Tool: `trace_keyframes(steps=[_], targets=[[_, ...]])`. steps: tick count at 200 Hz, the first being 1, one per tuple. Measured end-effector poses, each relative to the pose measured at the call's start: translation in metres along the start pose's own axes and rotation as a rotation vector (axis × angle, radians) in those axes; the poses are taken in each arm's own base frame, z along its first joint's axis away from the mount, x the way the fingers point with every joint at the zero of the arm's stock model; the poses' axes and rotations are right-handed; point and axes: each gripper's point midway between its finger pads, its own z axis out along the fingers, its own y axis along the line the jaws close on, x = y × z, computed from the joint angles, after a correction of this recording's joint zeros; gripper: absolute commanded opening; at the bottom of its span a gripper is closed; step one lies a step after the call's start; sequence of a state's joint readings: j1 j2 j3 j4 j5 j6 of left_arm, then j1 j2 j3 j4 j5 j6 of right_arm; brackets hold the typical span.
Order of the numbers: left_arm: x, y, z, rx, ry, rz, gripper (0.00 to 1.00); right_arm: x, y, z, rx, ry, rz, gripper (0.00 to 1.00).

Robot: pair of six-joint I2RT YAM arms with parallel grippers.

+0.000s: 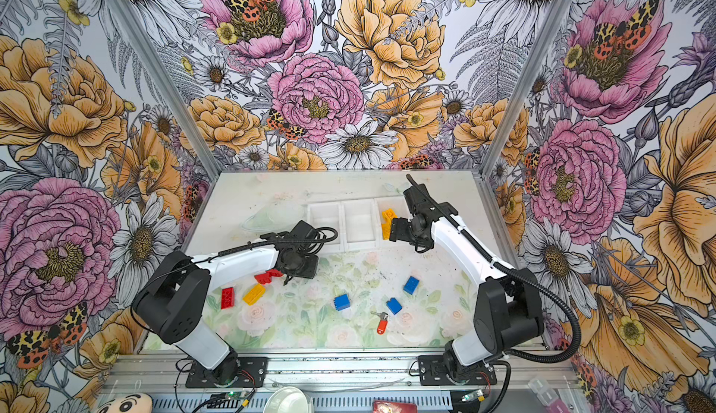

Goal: Sort the legos into containers by color
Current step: Pick up the lego from the center of the table.

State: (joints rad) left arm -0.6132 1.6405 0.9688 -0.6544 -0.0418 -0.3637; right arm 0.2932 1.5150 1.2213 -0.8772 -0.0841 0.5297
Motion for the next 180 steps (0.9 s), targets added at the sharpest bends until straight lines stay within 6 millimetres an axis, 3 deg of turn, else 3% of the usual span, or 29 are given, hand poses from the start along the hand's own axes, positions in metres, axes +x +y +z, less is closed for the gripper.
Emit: trace_keyframes(steps=[78, 119, 140, 180], targets=[[0.003, -0.008, -0.003, 0.001, -0.006, 0.015, 0.33, 0.000, -0.004, -0.004, -0.001, -0.011, 0.011, 0.89], [0.002, -0.030, -0.029, 0.044, -0.071, 0.037, 0.33, 0.007, -0.010, -0.006, 0.003, -0.010, 0.024, 0.89], [-0.013, -0.047, -0.051, 0.081, -0.135, 0.053, 0.33, 0.014, -0.015, -0.008, 0.003, -0.007, 0.038, 0.89], [-0.067, -0.090, -0.097, 0.152, -0.291, 0.079, 0.32, 0.026, -0.027, -0.014, -0.004, -0.013, 0.080, 0.89]])
